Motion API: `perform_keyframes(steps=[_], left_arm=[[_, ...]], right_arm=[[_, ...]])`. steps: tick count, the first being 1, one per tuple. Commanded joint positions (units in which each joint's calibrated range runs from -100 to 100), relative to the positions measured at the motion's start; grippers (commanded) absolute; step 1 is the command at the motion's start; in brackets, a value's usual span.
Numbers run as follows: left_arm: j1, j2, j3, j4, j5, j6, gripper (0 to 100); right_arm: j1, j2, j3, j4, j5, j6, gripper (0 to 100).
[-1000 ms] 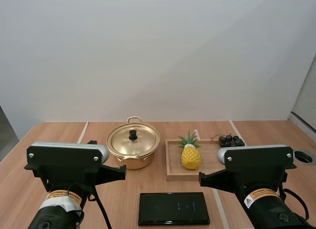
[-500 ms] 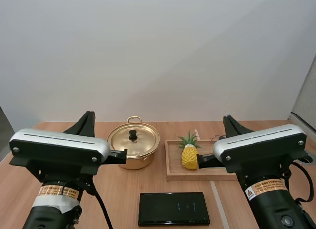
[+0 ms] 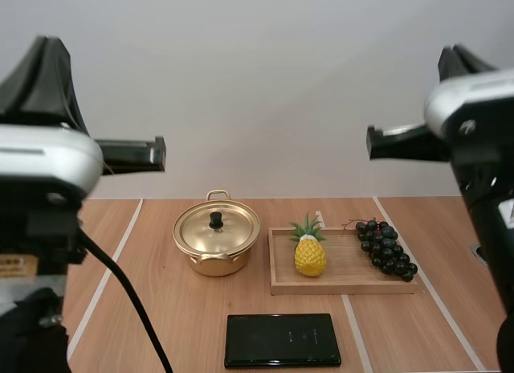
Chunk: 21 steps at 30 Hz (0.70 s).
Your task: Open the pot, put the grape inside, and close it
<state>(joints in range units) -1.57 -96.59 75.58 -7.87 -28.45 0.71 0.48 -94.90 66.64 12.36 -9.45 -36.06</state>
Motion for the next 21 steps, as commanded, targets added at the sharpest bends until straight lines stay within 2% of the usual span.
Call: perform_keyframes(steps=[1,4,7,9,11,16,18,21], left_arm=[[-0.22,4.2,-8.7,-1.9,8.8,0.5,0],[-0.22,9.2,-17.5,-1.9,12.1,0.8,0],[-0.22,14.8,-26.9,-1.9,19.3,0.9,0],[-0.22,18.3,-32.6,-1.9,26.1,0.9,0],[-0.22,21.8,-38.3,-1.7,32.3,0.9,0],[-0.22,30.4,-52.2,-1.2,43.5,0.9,0],[-0.22,33.2,-57.5,-1.1,46.9,0.9,0],[-0.05,37.4,-64.6,-1.0,54.7,-0.6,0]], right_arm=[[-0.2,4.3,-8.5,1.0,5.7,-1.0,0],[-0.2,8.8,-16.9,1.0,13.0,-1.0,0],[-0.2,14.1,-25.7,1.0,27.4,-0.5,0],[-0.2,17.8,-31.2,-0.5,37.4,2.0,0],[-0.2,21.8,-37.7,-6.0,45.0,8.3,0],[-0.2,32.6,-55.8,-28.5,66.1,30.6,0],[-0.2,37.3,-63.3,-34.2,75.5,34.0,0],[-0.2,44.5,-75.6,-36.5,92.6,34.2,0]])
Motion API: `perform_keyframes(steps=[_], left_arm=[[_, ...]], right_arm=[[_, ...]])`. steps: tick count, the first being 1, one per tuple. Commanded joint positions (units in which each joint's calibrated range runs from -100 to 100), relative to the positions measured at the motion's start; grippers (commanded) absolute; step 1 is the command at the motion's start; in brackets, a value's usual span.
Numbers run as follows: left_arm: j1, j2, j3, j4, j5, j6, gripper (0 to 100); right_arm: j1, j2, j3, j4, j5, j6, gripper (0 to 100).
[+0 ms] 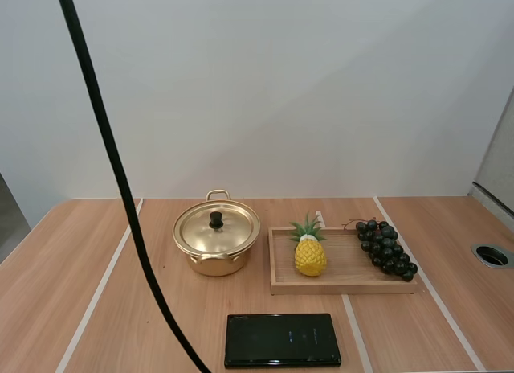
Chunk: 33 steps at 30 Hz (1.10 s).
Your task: Open the pot, put the grape inside, and close it
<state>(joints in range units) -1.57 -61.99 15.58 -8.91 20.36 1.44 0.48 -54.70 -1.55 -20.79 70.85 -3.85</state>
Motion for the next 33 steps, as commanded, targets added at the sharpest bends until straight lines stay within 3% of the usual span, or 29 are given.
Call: perform_keyframes(steps=[1,3,6,9,20,33], left_arm=[[0.25,4.4,-7.1,0.2,10.4,-2.3,0],[0.83,7.9,-11.6,0.2,20.6,-3.8,0],[1.80,13.3,-18.5,0.7,37.2,-5.5,0],[2.21,18.6,-23.3,2.0,50.0,-6.6,0],[2.21,32.2,-26.2,3.1,66.9,-6.6,0],[2.21,40.7,-24.8,-2.1,78.9,0.8,0]], right_arm=[[-0.2,6.7,-11.0,-3.3,18.1,2.0,0],[-0.2,11.3,-16.7,-3.2,28.2,2.0,0],[-0.2,16.6,-22.3,-3.2,29.1,1.7,0],[-0.2,19.7,-21.9,-2.9,29.1,-2.1,0],[-0.2,23.6,-7.0,-2.7,29.1,-3.8,0],[-0.2,23.7,15.1,-1.4,29.1,3.7,0]])
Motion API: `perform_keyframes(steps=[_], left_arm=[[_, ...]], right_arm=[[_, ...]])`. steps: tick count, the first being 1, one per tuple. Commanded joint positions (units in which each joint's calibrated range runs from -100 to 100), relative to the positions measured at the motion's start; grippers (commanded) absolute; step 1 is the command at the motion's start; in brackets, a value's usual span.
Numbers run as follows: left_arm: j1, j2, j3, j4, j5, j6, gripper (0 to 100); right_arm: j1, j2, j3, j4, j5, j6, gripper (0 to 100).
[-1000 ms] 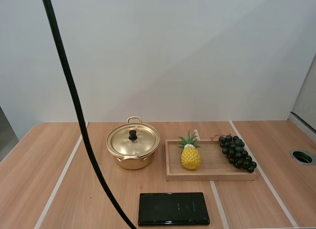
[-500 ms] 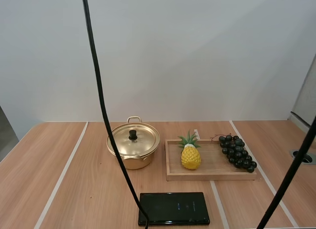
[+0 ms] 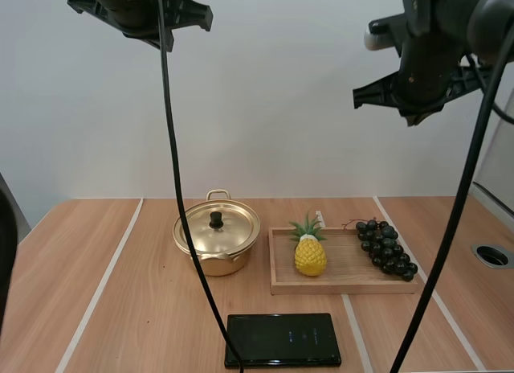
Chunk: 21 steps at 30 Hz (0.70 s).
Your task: Open the pot, put the grape inside, and close it
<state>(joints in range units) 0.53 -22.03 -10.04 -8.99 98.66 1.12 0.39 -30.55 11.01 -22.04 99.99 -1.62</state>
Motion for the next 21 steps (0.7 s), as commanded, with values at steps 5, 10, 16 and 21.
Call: perform_keyframes(steps=[5,10,16,21], left_arm=[[0.11,2.5,6.2,-2.7,0.6,2.7,0],[0.11,4.5,10.8,-3.9,0.1,2.7,0],[-0.03,6.6,15.8,-4.5,-1.2,4.4,0],[-0.03,7.3,20.1,-4.5,-3.7,5.3,0]], right_arm=[[-0.1,-0.5,8.6,-0.1,0.0,3.8,0],[-0.1,-0.5,11.5,-0.2,0.0,4.3,0],[-0.1,-0.5,14.6,-2.3,0.0,6.9,0],[-0.1,-0.5,16.5,-3.9,0.0,8.0,0]])
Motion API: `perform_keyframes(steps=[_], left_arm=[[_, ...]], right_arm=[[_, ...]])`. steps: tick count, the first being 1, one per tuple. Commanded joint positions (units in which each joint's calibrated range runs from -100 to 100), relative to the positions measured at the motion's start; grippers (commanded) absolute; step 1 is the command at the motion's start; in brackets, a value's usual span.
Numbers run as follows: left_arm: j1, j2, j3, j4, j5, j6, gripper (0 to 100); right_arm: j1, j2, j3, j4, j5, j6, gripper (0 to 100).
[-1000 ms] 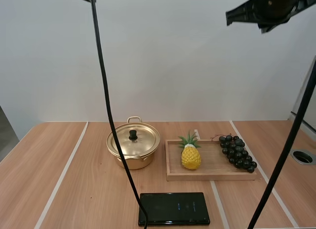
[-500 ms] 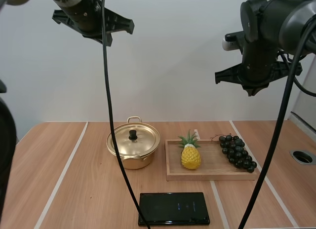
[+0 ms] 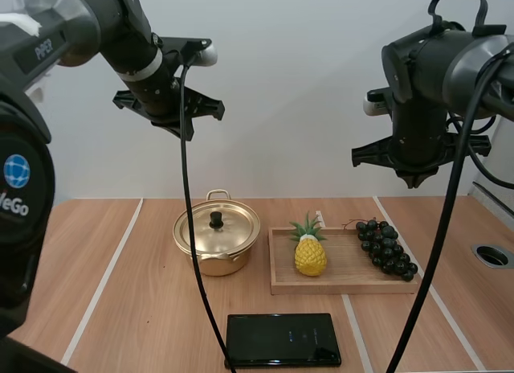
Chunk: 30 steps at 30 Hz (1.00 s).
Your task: Open the pot, put the grape inside, and close it
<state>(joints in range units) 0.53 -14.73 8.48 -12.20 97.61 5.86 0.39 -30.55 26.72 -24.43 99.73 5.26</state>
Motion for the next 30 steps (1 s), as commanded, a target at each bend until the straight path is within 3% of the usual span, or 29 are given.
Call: perform_keyframes(steps=[1,17,18,20,22,23,24,25,28,30], left_arm=[[-0.03,0.0,2.7,-1.3,-3.6,0.6,0],[-0.03,0.0,8.2,-1.3,-2.4,1.7,2],[-0.03,0.0,8.2,-1.3,-2.4,1.7,7],[-0.03,0.0,8.2,-1.2,-2.4,1.4,26],[-0.03,0.0,8.2,-1.2,-2.9,1.4,61],[-0.03,0.0,8.2,-1.2,-2.9,1.4,82],[-0.13,0.0,8.2,-1.2,-2.9,1.4,100],[-0.13,0.0,8.2,-1.3,-2.9,2.0,100],[-0.13,0.0,8.2,-2.4,-2.9,4.4,100],[-0.13,0.0,8.2,-2.6,-2.9,4.4,100]], right_arm=[[-0.1,-0.5,1.3,-1.7,0.3,1.4,0],[-0.1,-0.5,4.5,-2.4,0.3,1.4,0],[-0.1,-0.5,4.5,-2.3,0.3,1.4,0],[-0.1,-0.5,4.5,-2.5,0.3,1.4,0],[-0.1,-0.5,4.5,-3.8,0.3,1.4,0],[-0.1,-0.5,4.5,-5.1,0.3,1.4,0],[-0.1,-0.5,4.5,-6.1,0.3,1.4,4],[-0.1,-0.5,4.5,-7.2,0.3,1.4,9],[-0.1,-0.5,4.5,-10.9,-2.0,2.2,69],[-0.1,-0.5,4.5,-11.9,-4.8,2.9,100]])
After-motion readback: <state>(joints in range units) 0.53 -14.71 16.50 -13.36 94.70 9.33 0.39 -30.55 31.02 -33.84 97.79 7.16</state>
